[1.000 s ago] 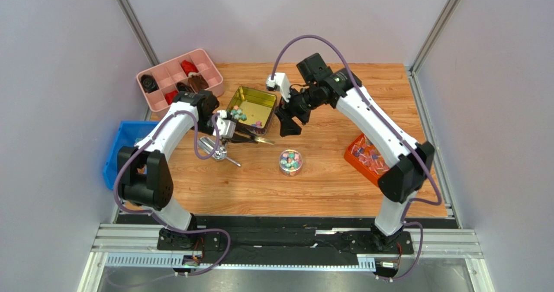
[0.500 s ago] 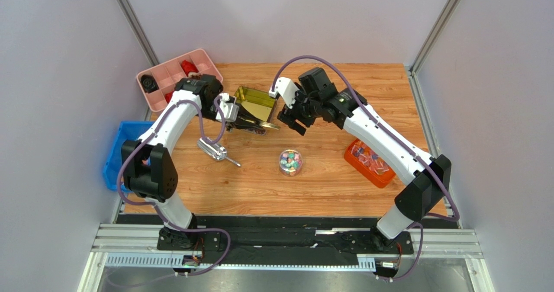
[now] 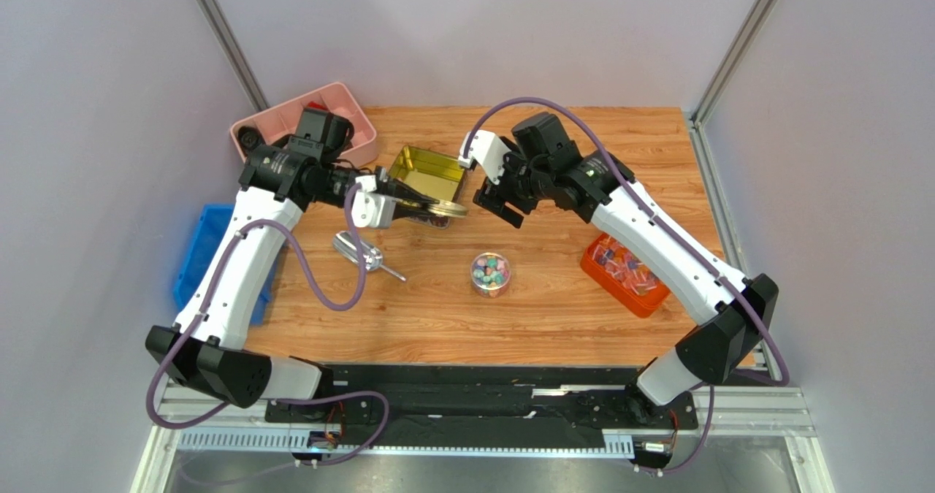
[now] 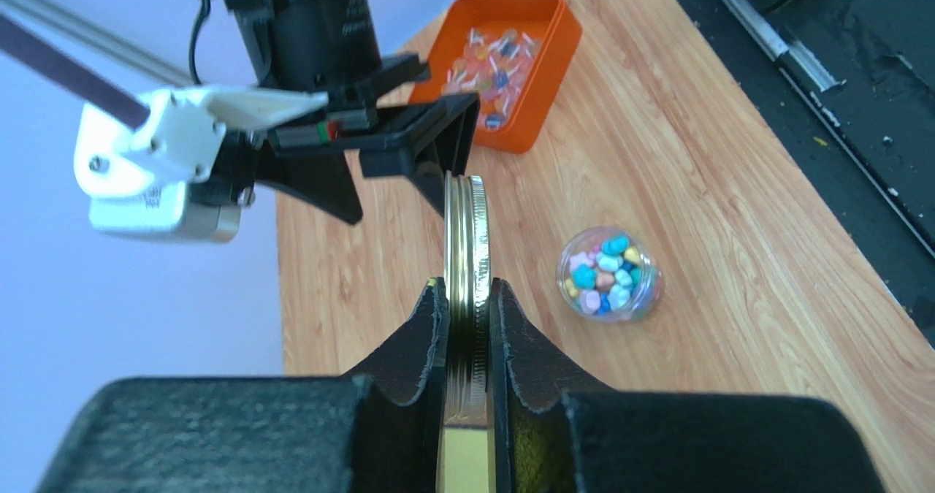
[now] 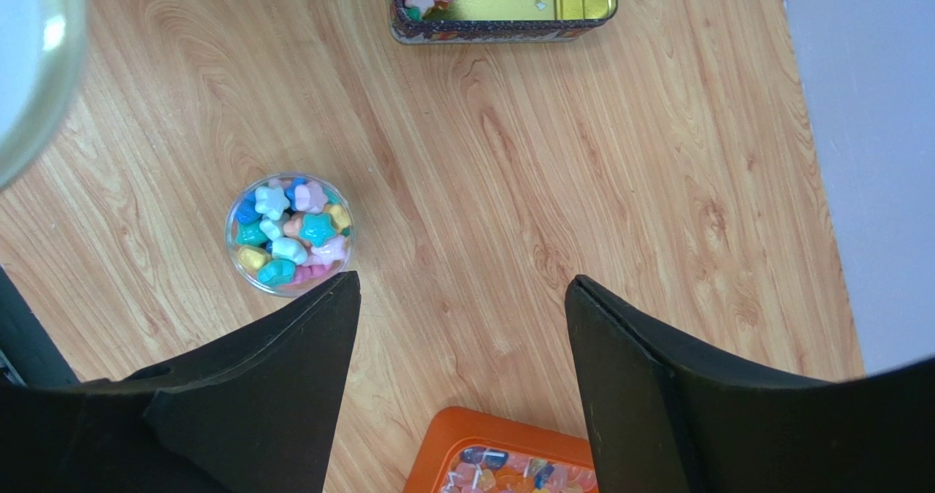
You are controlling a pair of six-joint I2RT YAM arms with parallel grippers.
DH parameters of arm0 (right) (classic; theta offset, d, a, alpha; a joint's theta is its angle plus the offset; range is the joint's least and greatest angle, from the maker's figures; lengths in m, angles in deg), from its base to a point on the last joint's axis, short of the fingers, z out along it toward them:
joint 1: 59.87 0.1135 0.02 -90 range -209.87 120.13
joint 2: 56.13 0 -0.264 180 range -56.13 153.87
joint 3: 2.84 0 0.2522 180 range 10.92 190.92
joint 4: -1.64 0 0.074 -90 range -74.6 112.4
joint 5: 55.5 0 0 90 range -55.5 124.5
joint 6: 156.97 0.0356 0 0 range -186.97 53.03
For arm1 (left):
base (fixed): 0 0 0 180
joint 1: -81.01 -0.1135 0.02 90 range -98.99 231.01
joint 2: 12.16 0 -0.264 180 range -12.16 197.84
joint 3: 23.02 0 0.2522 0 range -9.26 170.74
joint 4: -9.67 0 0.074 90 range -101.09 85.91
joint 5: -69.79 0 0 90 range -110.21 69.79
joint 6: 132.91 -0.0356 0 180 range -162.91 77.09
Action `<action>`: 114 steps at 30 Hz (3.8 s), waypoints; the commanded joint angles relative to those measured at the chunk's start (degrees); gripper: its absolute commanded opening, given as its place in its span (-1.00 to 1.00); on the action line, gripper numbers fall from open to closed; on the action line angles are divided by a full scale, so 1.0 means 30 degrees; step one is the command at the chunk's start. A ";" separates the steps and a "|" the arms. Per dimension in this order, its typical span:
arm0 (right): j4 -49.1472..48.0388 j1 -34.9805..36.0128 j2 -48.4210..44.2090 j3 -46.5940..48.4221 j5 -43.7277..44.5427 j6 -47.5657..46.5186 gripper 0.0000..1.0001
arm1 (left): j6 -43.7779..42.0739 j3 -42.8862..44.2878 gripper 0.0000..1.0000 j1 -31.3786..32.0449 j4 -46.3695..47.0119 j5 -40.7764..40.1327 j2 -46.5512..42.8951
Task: Pack the candies
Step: Close the bottle lid on the packing bottle.
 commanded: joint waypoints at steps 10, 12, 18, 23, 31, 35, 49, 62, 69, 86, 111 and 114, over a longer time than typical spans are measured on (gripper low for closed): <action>-0.2840 0.0037 -0.1875 -0.0173 0.4522 -0.0209 0.45 | 2.1344 -0.5708 -1.00 0.0378 1.5963 -0.7538 -0.0197; -0.3165 0.0125 -0.2108 -0.0379 0.4905 -0.0121 0.44 | 2.3349 -0.5505 -1.00 0.0349 1.6581 -0.8128 0.0506; -0.3838 0.0767 -0.2460 -0.1256 0.5579 -0.0091 0.48 | 2.9241 -0.4656 -1.00 0.0349 1.7579 -0.8953 0.2673; -0.4455 0.1998 -0.2842 -0.2633 0.6371 -0.0442 0.75 | 3.2435 -0.3601 -1.00 0.0349 1.7869 -0.8308 0.4228; -0.4748 0.3201 -0.2052 -0.2226 0.5903 0.0640 0.80 | 3.6506 -0.2342 -1.00 0.0349 1.8897 -0.5997 0.5193; -0.4982 0.3260 -0.1700 -0.1845 0.5815 0.1314 0.82 | 3.8646 -0.1666 -1.00 0.0349 2.0265 -0.3684 0.5956; -0.6184 0.3231 -0.1203 -0.1757 0.6547 0.1843 0.89 | 4.2780 -0.2807 -1.00 0.0349 2.3992 -0.1161 0.6661; -0.6477 0.3260 -0.0645 -0.1639 0.6664 0.1696 0.80 | 4.4802 -0.3804 -1.00 0.0349 2.6688 0.0247 0.6426; -0.6536 0.3260 -0.0557 -0.1815 0.6489 0.1579 0.67 | 4.5565 -0.4009 -1.00 0.0349 2.7595 0.0364 0.6660; -0.6039 0.3260 -0.0674 -0.1874 0.6079 0.1374 0.21 | 4.6357 -0.4390 -0.57 0.0320 2.8711 0.0541 0.6749; -0.5013 0.2236 -0.2752 -0.3016 0.5494 0.0700 0.24 | 3.3973 -0.7636 0.92 -0.1468 2.4316 -0.4231 0.1946; -0.4925 0.1445 -0.3104 -0.2929 0.4996 0.0904 0.26 | 3.2005 -1.0331 0.98 -0.1409 2.6186 -0.5551 0.1155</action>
